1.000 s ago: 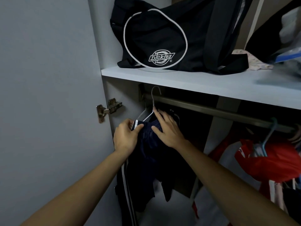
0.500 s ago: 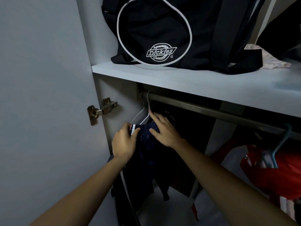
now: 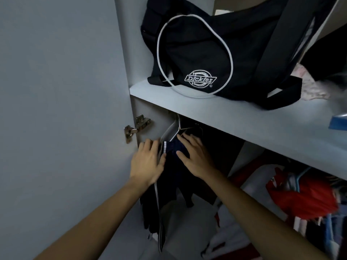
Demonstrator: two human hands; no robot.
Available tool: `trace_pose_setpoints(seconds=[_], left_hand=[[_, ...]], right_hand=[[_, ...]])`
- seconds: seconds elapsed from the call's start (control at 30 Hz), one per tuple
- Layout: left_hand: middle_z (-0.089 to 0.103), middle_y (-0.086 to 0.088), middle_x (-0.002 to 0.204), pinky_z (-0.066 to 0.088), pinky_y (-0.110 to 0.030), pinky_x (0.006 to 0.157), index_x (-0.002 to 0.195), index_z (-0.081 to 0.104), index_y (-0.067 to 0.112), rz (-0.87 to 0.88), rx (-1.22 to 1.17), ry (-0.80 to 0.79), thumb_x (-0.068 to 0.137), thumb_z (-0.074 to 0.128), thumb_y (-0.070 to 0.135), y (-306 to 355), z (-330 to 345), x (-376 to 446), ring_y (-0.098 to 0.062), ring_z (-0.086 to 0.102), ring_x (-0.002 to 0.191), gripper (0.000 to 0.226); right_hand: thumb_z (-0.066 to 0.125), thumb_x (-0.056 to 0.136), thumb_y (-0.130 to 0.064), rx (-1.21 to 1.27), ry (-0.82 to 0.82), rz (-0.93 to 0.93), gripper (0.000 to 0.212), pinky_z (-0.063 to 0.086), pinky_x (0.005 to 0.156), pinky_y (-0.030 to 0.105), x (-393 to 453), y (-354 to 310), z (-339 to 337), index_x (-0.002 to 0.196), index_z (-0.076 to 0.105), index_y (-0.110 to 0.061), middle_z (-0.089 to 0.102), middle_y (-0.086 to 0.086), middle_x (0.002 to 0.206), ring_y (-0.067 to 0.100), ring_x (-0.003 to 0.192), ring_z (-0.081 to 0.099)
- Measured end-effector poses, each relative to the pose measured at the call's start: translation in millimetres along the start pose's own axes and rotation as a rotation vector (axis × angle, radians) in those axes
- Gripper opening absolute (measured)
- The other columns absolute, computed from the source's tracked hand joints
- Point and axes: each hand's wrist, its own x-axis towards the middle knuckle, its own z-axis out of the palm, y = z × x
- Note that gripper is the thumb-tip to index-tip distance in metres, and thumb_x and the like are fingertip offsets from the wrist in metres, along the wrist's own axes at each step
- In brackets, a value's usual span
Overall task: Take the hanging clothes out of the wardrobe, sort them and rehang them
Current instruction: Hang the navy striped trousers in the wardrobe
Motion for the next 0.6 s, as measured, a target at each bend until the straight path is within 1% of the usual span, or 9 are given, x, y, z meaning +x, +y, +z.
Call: trace_pose_setpoints(seconds=[0.03, 0.13, 0.2, 0.3, 0.37, 0.43, 0.5, 0.6], left_hand=[[0.055, -0.005, 0.122, 0.053, -0.041, 0.082, 0.144, 0.048, 0.016, 0.014, -0.006, -0.013, 0.101, 0.052, 0.041, 1.1, -13.5, -6.1, -0.026, 0.052, 0.109, 0.05], [0.054, 0.0, 0.122, 0.056, -0.04, 0.079, 0.145, 0.048, 0.02, 0.044, -0.027, -0.038, 0.103, 0.048, 0.042, 2.8, -54.0, -28.3, -0.023, 0.051, 0.111, 0.047], [0.053, 0.003, 0.122, 0.057, -0.041, 0.079, 0.145, 0.047, 0.021, 0.044, -0.033, -0.037, 0.103, 0.044, 0.045, 3.4, -78.6, -46.6, -0.022, 0.051, 0.11, 0.049], [0.052, 0.007, 0.126, 0.057, -0.038, 0.078, 0.153, 0.042, 0.025, -0.009, -0.101, -0.055, 0.104, 0.039, 0.051, 5.4, -114.6, -80.8, -0.018, 0.051, 0.114, 0.056], [0.051, 0.009, 0.128, 0.057, -0.036, 0.078, 0.156, 0.04, 0.026, -0.031, -0.104, -0.034, 0.105, 0.04, 0.054, 3.8, -139.4, -107.6, -0.016, 0.051, 0.116, 0.058], [0.05, 0.009, 0.131, 0.057, -0.037, 0.079, 0.156, 0.041, 0.027, -0.039, -0.093, -0.03, 0.105, 0.041, 0.054, 3.7, -160.0, -126.6, -0.015, 0.051, 0.117, 0.058], [0.051, 0.008, 0.133, 0.056, -0.037, 0.081, 0.156, 0.042, 0.026, -0.094, -0.067, -0.003, 0.105, 0.044, 0.053, 1.4, -182.7, -151.9, -0.016, 0.052, 0.119, 0.057], [0.052, 0.007, 0.135, 0.055, -0.036, 0.08, 0.155, 0.044, 0.026, -0.199, -0.002, 0.036, 0.106, 0.046, 0.052, -0.7, -218.1, -192.4, -0.015, 0.053, 0.119, 0.056]], right_hand=[[0.047, 0.1, -0.055, -0.005, -0.004, 0.019, 0.067, 0.029, 0.123, 0.049, -12.3, -10.3, -5.6, 0.162, 0.032, -0.034, 0.03, -0.004, 0.168, 0.022, 0.155, 0.021], [0.036, 0.095, -0.067, -0.012, -0.007, 0.059, 0.074, 0.034, 0.12, 0.051, -48.0, -41.2, -24.2, 0.162, 0.028, -0.037, 0.031, -0.006, 0.167, 0.021, 0.153, 0.024], [0.038, 0.094, -0.069, 0.007, 0.015, 0.052, 0.076, 0.036, 0.118, 0.052, -67.6, -59.2, -35.7, 0.162, 0.026, -0.038, 0.031, -0.007, 0.167, 0.019, 0.153, 0.026], [0.045, 0.094, -0.067, 0.079, 0.051, 0.032, 0.075, 0.038, 0.117, 0.053, -90.8, -86.1, -51.2, 0.162, 0.026, -0.04, 0.033, -0.007, 0.165, 0.019, 0.151, 0.028], [0.051, 0.095, -0.062, 0.099, 0.061, -0.053, 0.074, 0.04, 0.115, 0.052, -102.5, -106.8, -54.6, 0.161, 0.029, -0.038, 0.038, -0.006, 0.162, 0.019, 0.148, 0.033], [0.056, 0.095, -0.056, 0.088, 0.076, -0.145, 0.072, 0.042, 0.112, 0.049, -109.5, -122.6, -57.6, 0.16, 0.034, -0.033, 0.043, -0.006, 0.157, 0.019, 0.144, 0.038], [0.058, 0.095, -0.052, 0.116, 0.055, -0.255, 0.07, 0.043, 0.11, 0.047, -113.0, -144.6, -56.2, 0.158, 0.04, -0.027, 0.048, -0.005, 0.151, 0.02, 0.14, 0.043], [0.061, 0.095, -0.051, 0.182, -0.007, -0.379, 0.067, 0.044, 0.108, 0.045, -118.7, -180.1, -48.6, 0.155, 0.046, -0.024, 0.051, -0.005, 0.145, 0.021, 0.134, 0.047]])
